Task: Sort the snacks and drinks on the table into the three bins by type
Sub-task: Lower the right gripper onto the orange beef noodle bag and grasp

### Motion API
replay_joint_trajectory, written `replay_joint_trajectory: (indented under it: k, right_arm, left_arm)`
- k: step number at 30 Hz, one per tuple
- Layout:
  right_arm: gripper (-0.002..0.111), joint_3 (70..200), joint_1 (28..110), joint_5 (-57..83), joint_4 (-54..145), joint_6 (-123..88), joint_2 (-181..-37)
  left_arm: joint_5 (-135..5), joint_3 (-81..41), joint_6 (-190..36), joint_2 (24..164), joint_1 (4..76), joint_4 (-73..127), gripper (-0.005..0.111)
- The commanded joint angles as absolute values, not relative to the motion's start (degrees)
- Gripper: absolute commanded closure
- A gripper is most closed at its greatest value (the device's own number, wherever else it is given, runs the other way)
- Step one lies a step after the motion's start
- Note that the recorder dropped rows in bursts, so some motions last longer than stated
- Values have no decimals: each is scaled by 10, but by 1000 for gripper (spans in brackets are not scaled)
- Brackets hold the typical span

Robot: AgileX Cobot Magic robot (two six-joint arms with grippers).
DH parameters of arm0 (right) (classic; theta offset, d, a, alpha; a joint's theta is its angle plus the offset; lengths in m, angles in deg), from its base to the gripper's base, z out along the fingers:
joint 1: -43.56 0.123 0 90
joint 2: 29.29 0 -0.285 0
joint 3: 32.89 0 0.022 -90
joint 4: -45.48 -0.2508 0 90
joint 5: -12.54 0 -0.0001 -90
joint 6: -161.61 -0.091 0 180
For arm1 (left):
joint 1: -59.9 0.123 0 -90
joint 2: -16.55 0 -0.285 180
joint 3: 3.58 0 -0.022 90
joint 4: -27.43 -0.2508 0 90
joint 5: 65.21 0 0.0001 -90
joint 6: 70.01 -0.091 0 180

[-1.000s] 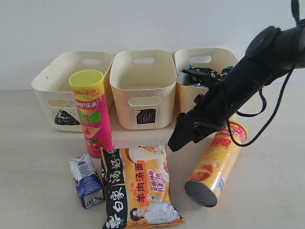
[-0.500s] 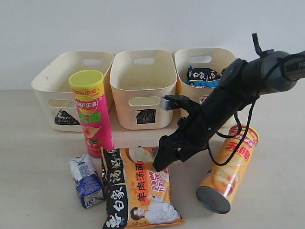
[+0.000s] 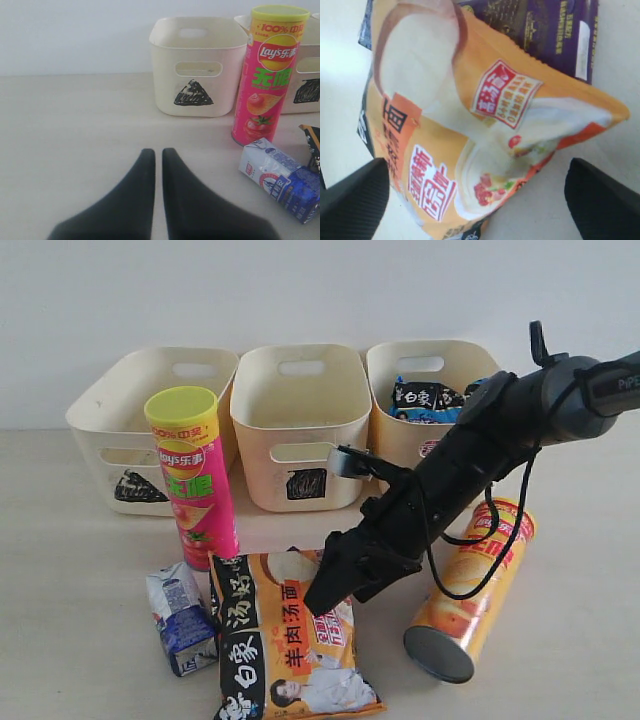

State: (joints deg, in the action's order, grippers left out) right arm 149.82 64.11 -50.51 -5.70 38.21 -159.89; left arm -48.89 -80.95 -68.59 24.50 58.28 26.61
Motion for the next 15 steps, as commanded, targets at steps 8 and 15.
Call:
replay_joint_trajectory:
  k: [8,15]
  right_arm:
    - [22,1499,646,-532,-97,387,-1622]
    - [22,1499,679,-508,-94,387,-1634]
  left_arm:
    - [-492,-808,-679,243,583,270,102]
    - [-492,-808,-679,243,583,270,102]
